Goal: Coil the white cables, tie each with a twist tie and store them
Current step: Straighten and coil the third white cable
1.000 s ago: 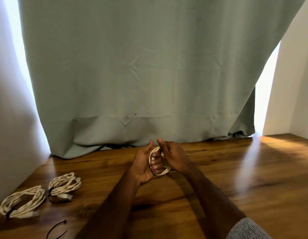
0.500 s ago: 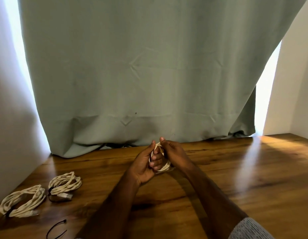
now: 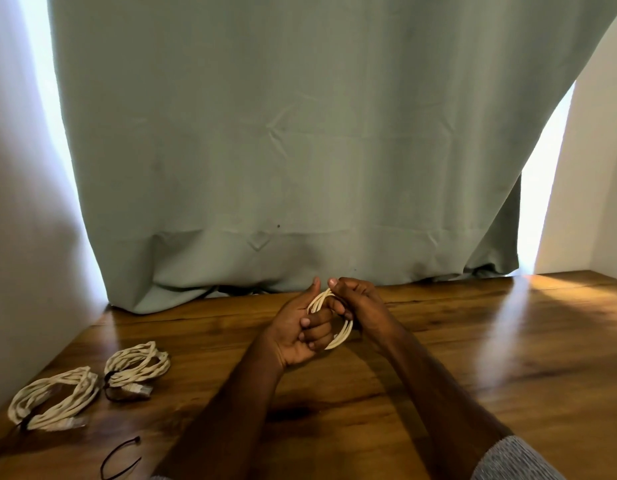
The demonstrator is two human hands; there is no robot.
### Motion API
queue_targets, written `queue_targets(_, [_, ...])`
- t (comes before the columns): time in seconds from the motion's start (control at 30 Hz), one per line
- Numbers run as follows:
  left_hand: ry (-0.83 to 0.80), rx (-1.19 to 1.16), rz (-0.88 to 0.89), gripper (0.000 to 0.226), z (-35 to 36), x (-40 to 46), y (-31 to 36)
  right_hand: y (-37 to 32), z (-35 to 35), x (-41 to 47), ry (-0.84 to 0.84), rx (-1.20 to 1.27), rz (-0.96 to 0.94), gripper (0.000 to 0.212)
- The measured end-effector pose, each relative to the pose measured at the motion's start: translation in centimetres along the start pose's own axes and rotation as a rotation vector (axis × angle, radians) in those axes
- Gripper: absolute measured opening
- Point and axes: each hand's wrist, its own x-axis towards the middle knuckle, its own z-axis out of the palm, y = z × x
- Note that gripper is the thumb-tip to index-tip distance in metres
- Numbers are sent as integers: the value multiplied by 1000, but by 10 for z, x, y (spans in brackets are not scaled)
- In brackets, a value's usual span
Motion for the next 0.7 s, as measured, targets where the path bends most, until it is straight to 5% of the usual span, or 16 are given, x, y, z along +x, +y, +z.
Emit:
queue_targets(0.13, [-21,-2,0,60,1,0,1,-4,1,0,-8,30,8,42])
queue_targets(0.3, [-137,-117,-21,28,-2,-1,4,-2,-11,2,41,114,158,38])
queue_targets(0.7, [28,-136,-6,48,-8,-4,4,-6,-18,4,23,-258,-57,18])
